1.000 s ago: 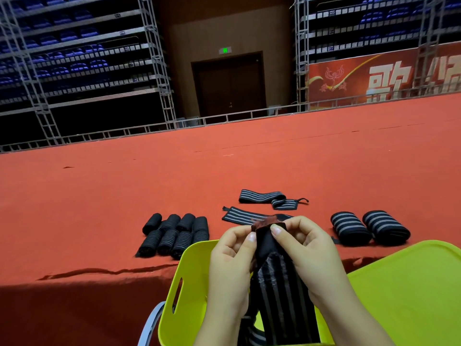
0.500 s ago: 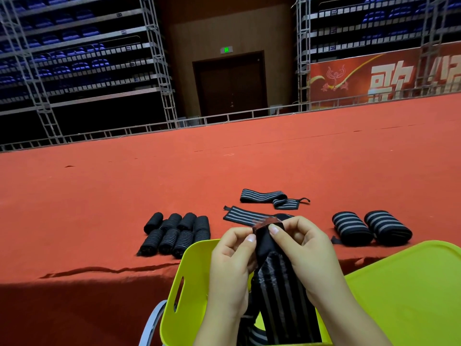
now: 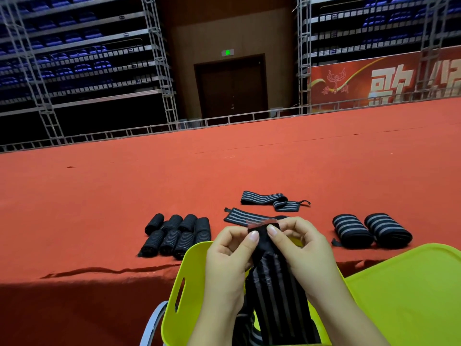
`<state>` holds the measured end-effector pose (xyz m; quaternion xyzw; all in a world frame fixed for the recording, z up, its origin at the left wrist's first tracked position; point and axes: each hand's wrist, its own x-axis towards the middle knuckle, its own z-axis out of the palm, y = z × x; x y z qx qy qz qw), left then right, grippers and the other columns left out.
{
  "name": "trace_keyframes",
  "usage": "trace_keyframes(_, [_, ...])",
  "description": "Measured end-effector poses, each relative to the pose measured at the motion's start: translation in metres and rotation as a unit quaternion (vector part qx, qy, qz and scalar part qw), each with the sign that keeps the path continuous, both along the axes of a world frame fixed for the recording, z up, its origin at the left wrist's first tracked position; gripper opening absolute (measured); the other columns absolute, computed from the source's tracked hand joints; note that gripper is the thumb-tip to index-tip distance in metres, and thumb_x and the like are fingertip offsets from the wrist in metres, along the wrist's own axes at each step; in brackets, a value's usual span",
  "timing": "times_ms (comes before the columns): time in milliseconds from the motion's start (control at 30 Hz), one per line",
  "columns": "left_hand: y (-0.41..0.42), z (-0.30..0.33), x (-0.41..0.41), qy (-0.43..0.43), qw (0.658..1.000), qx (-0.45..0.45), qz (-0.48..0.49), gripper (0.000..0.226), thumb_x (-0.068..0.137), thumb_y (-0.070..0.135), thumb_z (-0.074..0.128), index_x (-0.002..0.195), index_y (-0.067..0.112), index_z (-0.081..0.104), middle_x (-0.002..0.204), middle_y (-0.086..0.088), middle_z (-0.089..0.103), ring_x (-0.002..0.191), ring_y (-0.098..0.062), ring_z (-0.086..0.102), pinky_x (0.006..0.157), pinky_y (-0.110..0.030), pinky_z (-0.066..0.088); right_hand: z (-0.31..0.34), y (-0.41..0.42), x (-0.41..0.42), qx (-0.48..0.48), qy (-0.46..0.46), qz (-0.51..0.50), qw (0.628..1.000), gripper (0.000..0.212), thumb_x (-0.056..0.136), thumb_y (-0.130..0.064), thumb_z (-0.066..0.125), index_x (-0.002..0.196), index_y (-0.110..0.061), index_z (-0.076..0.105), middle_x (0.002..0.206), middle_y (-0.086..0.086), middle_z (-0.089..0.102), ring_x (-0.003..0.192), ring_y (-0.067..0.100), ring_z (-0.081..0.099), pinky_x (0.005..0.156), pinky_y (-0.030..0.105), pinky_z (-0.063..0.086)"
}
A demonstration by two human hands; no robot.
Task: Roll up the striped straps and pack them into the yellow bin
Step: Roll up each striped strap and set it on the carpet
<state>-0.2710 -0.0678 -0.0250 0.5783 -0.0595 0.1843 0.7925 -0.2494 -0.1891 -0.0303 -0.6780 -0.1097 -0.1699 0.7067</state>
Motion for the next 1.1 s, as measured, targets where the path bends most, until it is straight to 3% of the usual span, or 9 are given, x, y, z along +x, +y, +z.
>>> trace_keyframes(133, [0.0,0.0,0.001,0.007,1.0,-0.023,-0.02,0.005,0.068,0.017,0.072,0.066,0.021,0.069,0.067,0.002,0.064,0.06,-0.01,0.059,0.052,-0.021,0.044,0.003,-0.003,-0.001,0.067,0.016,0.045,0.997,0.009,0.082,-0.01,0.071,0.074,-0.011,0.066,0.086,0.013,0.068,0.078,0.023,0.063,0.077,0.038,0.051])
trace_keyframes(267, [-0.006,-0.001,0.0,0.013,0.998,-0.055,-0.017,0.009,0.073,0.011,0.073,0.072,0.011,0.065,0.071,-0.005,0.066,0.065,-0.016,0.062,0.055,-0.025,0.05,0.002,0.001,-0.003,0.154,0.041,0.057,0.986,0.015,0.08,-0.003,0.07,0.069,-0.01,0.065,0.077,0.011,0.067,0.075,0.023,0.061,0.07,0.036,0.049])
trace_keyframes(467, [-0.01,-0.009,0.004,0.002,0.999,-0.011,0.031,0.006,0.088,0.008,0.065,0.082,0.007,0.064,0.079,-0.008,0.068,0.077,-0.022,0.061,0.071,-0.036,0.05,0.004,0.004,-0.006,0.125,0.014,0.021,0.992,0.023,0.082,-0.004,0.07,0.063,-0.015,0.063,0.067,0.004,0.065,0.068,0.016,0.059,0.067,0.033,0.047])
trace_keyframes(533, [-0.006,-0.01,0.005,-0.008,0.999,0.037,0.022,0.006,0.087,0.008,0.068,0.083,0.01,0.065,0.077,-0.001,0.068,0.076,-0.013,0.062,0.071,-0.028,0.05,0.006,0.003,-0.003,0.109,0.005,-0.005,0.994,0.022,0.082,-0.005,0.071,0.065,-0.015,0.061,0.068,0.004,0.065,0.068,0.017,0.06,0.067,0.034,0.048])
trace_keyframes(700, [0.003,-0.001,0.005,-0.005,0.989,0.142,-0.034,0.008,0.083,0.001,0.072,0.087,0.006,0.068,0.078,0.004,0.072,0.074,-0.002,0.065,0.068,-0.014,0.048,0.029,-0.002,0.013,0.21,0.017,0.022,0.977,0.022,0.083,0.004,0.065,0.087,-0.012,0.051,0.073,0.003,0.065,0.064,0.014,0.062,0.056,0.024,0.05])
trace_keyframes(767, [0.004,0.007,0.008,-0.005,0.99,0.14,0.002,0.014,0.083,-0.004,0.069,0.08,0.011,0.068,0.072,0.006,0.071,0.07,-0.001,0.064,0.066,-0.015,0.048,0.034,-0.005,0.016,0.159,0.002,0.037,0.987,0.025,0.085,-0.001,0.065,0.101,-0.013,0.051,0.074,-0.002,0.07,0.062,0.008,0.065,0.058,0.022,0.051])
trace_keyframes(900, [0.007,0.029,0.018,-0.022,0.994,0.105,0.022,0.014,0.081,0.003,0.074,0.078,0.016,0.07,0.074,0.002,0.07,0.072,-0.012,0.063,0.066,-0.024,0.049,0.031,-0.013,0.014,-0.016,-0.025,0.057,0.998,0.052,0.087,-0.025,0.066,0.13,-0.036,0.039,0.094,-0.008,0.074,0.094,0.01,0.068,0.09,0.033,0.049])
trace_keyframes(1000, [0.007,0.049,0.023,-0.029,0.996,0.085,0.004,0.011,0.083,0.003,0.071,0.081,0.014,0.069,0.077,0.001,0.072,0.076,-0.014,0.066,0.073,-0.032,0.052,0.032,-0.013,0.008,0.006,-0.059,0.064,0.996,0.059,0.091,-0.017,0.061,0.139,-0.035,0.033,0.096,-0.004,0.074,0.094,0.013,0.07,0.087,0.034,0.051])
trace_keyframes(1100, [0.006,0.069,0.027,-0.03,0.993,0.107,-0.037,0.011,0.08,0.022,0.073,0.088,0.016,0.069,0.087,-0.003,0.073,0.082,-0.019,0.068,0.078,-0.041,0.052,0.045,-0.017,0.007,0.029,-0.09,0.05,0.994,0.061,0.09,-0.014,0.061,0.137,-0.043,0.034,0.092,0.001,0.074,0.087,0.019,0.071,0.082,0.038,0.055])
